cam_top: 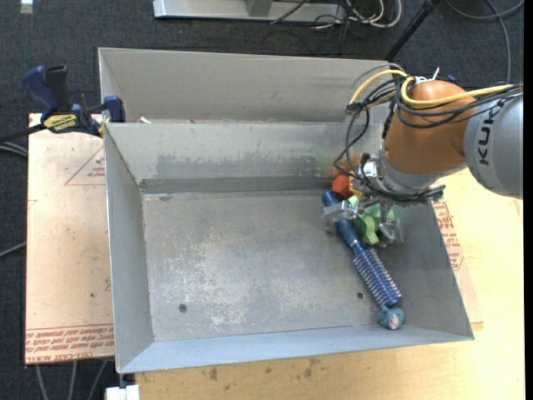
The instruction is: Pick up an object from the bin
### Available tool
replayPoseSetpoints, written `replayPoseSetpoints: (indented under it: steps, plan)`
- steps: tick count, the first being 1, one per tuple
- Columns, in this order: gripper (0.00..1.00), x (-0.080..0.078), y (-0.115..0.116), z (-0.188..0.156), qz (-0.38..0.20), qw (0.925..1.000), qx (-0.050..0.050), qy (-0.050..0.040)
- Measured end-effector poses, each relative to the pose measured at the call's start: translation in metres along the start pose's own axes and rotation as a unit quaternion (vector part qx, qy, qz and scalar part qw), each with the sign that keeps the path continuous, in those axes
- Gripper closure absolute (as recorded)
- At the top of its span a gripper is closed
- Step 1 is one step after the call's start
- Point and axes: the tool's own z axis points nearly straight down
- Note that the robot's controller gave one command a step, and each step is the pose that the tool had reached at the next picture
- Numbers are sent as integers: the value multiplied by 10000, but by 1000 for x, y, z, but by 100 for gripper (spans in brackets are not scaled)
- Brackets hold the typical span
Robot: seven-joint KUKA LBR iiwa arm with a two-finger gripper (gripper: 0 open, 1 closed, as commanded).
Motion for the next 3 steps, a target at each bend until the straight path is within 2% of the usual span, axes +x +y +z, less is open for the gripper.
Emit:
replayPoseSetpoints:
  steps: [1,2,3]
  plan:
    - [100,5,-1,1,-3,10000,15,31]
    - [100,-31,24,-127,-253,9996,70,50]
    - [100,-45,38,-243,-2490,9685,32,62]
